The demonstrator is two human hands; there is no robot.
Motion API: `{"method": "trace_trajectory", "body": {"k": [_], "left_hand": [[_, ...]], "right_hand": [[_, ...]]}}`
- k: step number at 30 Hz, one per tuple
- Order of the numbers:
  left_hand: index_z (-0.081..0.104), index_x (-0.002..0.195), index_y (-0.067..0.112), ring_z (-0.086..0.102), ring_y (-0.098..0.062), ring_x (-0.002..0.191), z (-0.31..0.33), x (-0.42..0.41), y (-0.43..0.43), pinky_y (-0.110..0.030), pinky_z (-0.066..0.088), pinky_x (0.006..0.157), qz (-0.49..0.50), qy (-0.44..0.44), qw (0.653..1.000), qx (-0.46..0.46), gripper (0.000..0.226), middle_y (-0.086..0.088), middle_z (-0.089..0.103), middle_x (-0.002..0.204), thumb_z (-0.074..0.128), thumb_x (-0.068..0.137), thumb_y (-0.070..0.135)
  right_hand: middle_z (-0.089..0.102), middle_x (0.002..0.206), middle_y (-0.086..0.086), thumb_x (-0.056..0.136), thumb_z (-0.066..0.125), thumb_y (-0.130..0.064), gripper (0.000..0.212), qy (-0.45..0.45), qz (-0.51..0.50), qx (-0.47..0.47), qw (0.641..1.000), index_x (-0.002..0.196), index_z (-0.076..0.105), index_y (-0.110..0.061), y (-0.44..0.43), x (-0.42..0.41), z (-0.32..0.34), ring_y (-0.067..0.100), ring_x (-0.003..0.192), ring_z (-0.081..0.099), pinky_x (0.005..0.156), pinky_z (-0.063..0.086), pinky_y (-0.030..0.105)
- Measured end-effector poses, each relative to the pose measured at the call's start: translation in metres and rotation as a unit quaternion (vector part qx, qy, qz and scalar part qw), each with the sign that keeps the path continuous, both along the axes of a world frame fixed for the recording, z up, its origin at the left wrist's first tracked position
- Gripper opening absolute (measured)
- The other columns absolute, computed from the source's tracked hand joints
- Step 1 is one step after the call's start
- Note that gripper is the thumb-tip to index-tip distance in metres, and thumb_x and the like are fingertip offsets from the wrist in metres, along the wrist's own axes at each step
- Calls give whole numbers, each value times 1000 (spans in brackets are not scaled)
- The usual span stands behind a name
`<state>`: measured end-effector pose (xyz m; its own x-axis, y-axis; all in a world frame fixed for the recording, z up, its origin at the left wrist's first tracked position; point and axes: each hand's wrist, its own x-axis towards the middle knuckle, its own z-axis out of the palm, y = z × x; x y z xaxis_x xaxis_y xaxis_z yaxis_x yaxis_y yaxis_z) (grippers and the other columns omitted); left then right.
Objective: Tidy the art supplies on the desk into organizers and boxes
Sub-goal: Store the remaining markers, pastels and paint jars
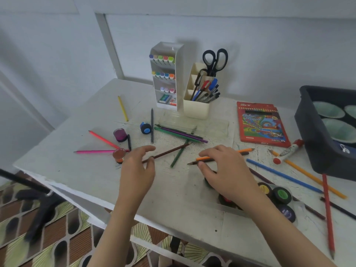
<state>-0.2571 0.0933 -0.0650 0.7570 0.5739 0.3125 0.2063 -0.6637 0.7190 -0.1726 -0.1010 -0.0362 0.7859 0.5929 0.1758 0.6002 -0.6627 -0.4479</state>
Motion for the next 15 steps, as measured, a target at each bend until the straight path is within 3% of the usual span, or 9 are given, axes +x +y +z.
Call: {"method": "trace_trajectory", "body": {"k": [3, 5, 9, 12, 15], "left_hand": [[65, 113, 6, 53, -33, 103, 0, -6, 32, -41, 43, 91, 66, 11, 997, 47, 39, -15, 60, 112, 53, 80, -11], [63, 117, 6, 53, -38, 101, -1, -8, 50, -47, 42, 93, 83, 51, 994, 55, 42, -19, 58, 113, 55, 78, -8], [64, 113, 12, 53, -31, 99, -4, -13, 78, -41, 42, 88, 48, 147, 986, 63, 34, -13, 62, 100, 65, 79, 8], [63, 100, 13, 55, -23, 88, -2, -15, 86, -28, 43, 77, 25, 116, 993, 24, 24, -7, 60, 91, 71, 77, 11], [59, 90, 19, 58, -6, 73, 3, -16, 88, -8, 42, 61, 40, 61, 996, -58, 21, 5, 62, 82, 73, 76, 16]], "right_hand": [[55, 117, -4, 91, 50, -41, 36, 18, 27, -24, 999, 124, 56, -28, 27, 8, 7, 15, 110, 47, 94, 35, 32], [53, 122, -1, 92, 50, -41, 42, 32, 49, -44, 997, 131, 50, -27, 47, 15, 11, 17, 113, 46, 95, 37, 33], [51, 121, 5, 92, 49, -37, 47, 25, 82, -73, 994, 138, 41, -27, 101, 30, 11, 23, 113, 48, 92, 41, 36], [51, 119, 7, 93, 48, -34, 49, 18, 90, -91, 992, 139, 38, -24, 141, 42, 5, 25, 110, 50, 87, 43, 37], [58, 109, 8, 92, 50, -33, 38, 16, 73, -61, 995, 127, 47, -16, 172, 53, -4, 25, 98, 56, 77, 46, 35]]}}
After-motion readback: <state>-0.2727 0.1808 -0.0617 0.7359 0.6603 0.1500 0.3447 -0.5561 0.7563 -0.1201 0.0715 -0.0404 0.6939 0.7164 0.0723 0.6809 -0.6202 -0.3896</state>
